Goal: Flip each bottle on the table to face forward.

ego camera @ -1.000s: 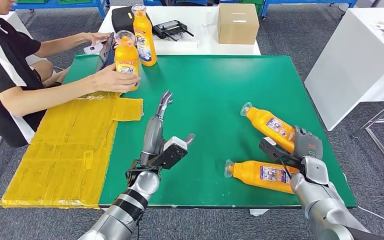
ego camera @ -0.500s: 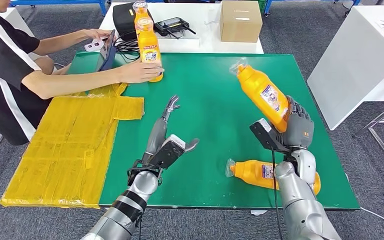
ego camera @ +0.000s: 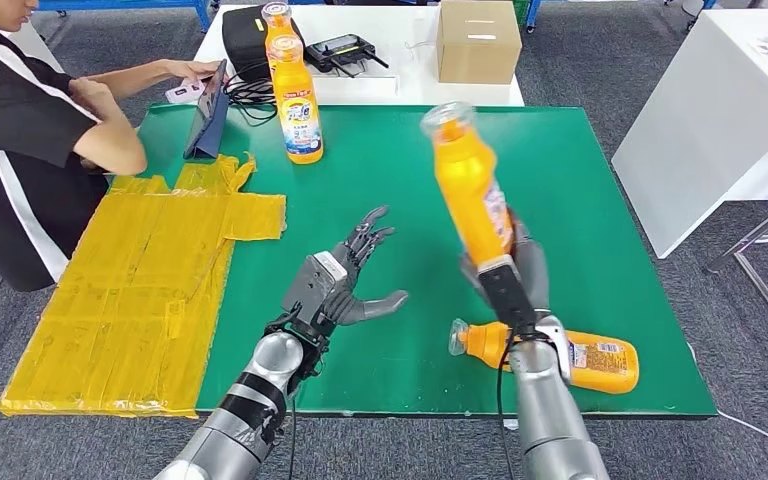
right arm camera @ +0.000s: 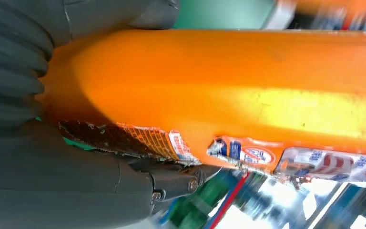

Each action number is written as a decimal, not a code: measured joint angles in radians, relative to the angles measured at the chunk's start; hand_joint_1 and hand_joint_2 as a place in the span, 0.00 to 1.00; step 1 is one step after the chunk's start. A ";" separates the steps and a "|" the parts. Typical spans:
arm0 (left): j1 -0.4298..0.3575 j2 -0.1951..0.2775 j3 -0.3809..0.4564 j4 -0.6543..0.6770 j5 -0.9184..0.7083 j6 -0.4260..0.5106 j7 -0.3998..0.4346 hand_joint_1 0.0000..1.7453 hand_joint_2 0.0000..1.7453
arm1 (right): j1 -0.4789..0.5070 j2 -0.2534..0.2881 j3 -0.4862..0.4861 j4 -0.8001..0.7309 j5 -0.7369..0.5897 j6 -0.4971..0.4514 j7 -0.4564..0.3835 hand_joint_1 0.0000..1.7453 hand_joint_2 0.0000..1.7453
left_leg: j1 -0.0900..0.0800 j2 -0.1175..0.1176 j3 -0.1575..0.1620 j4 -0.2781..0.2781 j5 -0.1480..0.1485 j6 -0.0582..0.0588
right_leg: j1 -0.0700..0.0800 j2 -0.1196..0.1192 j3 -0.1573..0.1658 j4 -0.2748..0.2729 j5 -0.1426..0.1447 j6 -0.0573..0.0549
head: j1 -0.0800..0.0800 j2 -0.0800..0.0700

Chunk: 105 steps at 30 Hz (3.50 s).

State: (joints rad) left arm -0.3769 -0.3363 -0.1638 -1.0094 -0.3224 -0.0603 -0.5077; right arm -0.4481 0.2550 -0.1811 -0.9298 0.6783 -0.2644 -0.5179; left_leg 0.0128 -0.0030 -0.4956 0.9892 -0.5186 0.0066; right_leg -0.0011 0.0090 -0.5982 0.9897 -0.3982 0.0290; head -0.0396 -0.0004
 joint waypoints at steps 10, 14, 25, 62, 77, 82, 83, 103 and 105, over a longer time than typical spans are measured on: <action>-0.059 0.000 0.049 0.066 0.136 -0.116 0.016 0.00 1.00 | 0.099 0.111 0.452 0.029 0.001 -0.047 0.005 1.00 1.00 | 0.001 0.000 -0.001 0.000 0.001 -0.002 | 0.001 0.000 -0.001 0.001 0.000 0.000 | 0.000 0.000; -0.059 0.002 0.061 0.078 0.148 -0.121 0.012 0.00 1.00 | 0.099 0.112 0.510 0.043 -0.025 -0.053 0.014 1.00 1.00 | 0.001 0.000 -0.002 0.000 0.001 -0.002 | 0.000 0.000 -0.001 0.001 0.000 0.000 | 0.000 0.000; -0.042 0.002 0.110 0.093 0.243 -0.135 -0.012 1.00 1.00 | 0.056 0.107 0.652 0.151 -0.133 -0.095 0.045 1.00 1.00 | 0.000 0.000 -0.001 0.000 0.001 -0.002 | 0.000 0.000 -0.002 0.001 0.000 -0.001 | 0.000 0.000; -0.045 0.016 0.200 -0.182 0.026 0.336 -0.046 1.00 1.00 | 0.161 0.107 0.593 0.042 -0.012 -0.090 -0.015 0.00 1.00 | 0.000 0.000 -0.002 0.000 0.001 -0.002 | 0.000 0.000 -0.003 0.001 0.000 0.000 | 0.000 0.000; -0.094 0.052 0.218 -0.152 -0.387 0.622 0.034 1.00 1.00 | 0.237 0.090 0.553 -0.152 0.064 -0.128 0.024 0.00 1.00 | 0.000 0.000 -0.002 0.000 0.001 -0.002 | 0.000 0.000 -0.003 0.001 0.000 0.000 | 0.000 0.000; -0.134 0.151 0.156 -0.030 -1.162 0.750 0.512 1.00 1.00 | 0.256 0.042 0.550 -0.311 0.208 -0.159 0.131 0.00 1.00 | -0.001 0.003 -0.001 0.000 0.001 -0.002 | 0.000 0.003 -0.004 0.001 0.000 -0.001 | 0.001 0.000; -0.146 0.183 0.105 0.007 -1.220 0.752 0.652 1.00 1.00 | 0.255 0.032 0.550 -0.333 0.231 -0.162 0.149 0.00 1.00 | -0.001 0.005 -0.001 0.000 0.001 -0.002 | 0.000 0.004 -0.004 0.001 0.000 0.000 | 0.001 0.000; -0.269 0.397 -0.119 0.615 -1.116 0.734 0.822 1.00 1.00 | 0.215 -0.117 0.518 -0.435 0.283 -0.127 0.228 0.00 1.00 | 0.000 0.004 -0.003 0.000 0.001 -0.002 | 0.000 0.004 -0.005 0.002 0.000 0.000 | 0.001 0.000; -0.269 0.400 -0.097 0.628 -1.112 0.733 0.818 1.00 1.00 | 0.214 -0.121 0.516 -0.435 0.284 -0.126 0.228 0.00 1.00 | 0.000 0.004 -0.003 0.000 0.002 -0.002 | 0.000 0.004 -0.005 0.002 0.000 0.000 | 0.001 0.000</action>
State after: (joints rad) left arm -0.6462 0.0634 -0.2606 -0.3809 -1.4348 0.6725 0.3104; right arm -0.2337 0.1343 0.3348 -1.3645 0.9627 -0.3907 -0.2899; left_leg 0.0129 0.0006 -0.4984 0.9888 -0.5171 0.0043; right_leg -0.0010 0.0125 -0.6028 0.9915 -0.3980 0.0286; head -0.0390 -0.0004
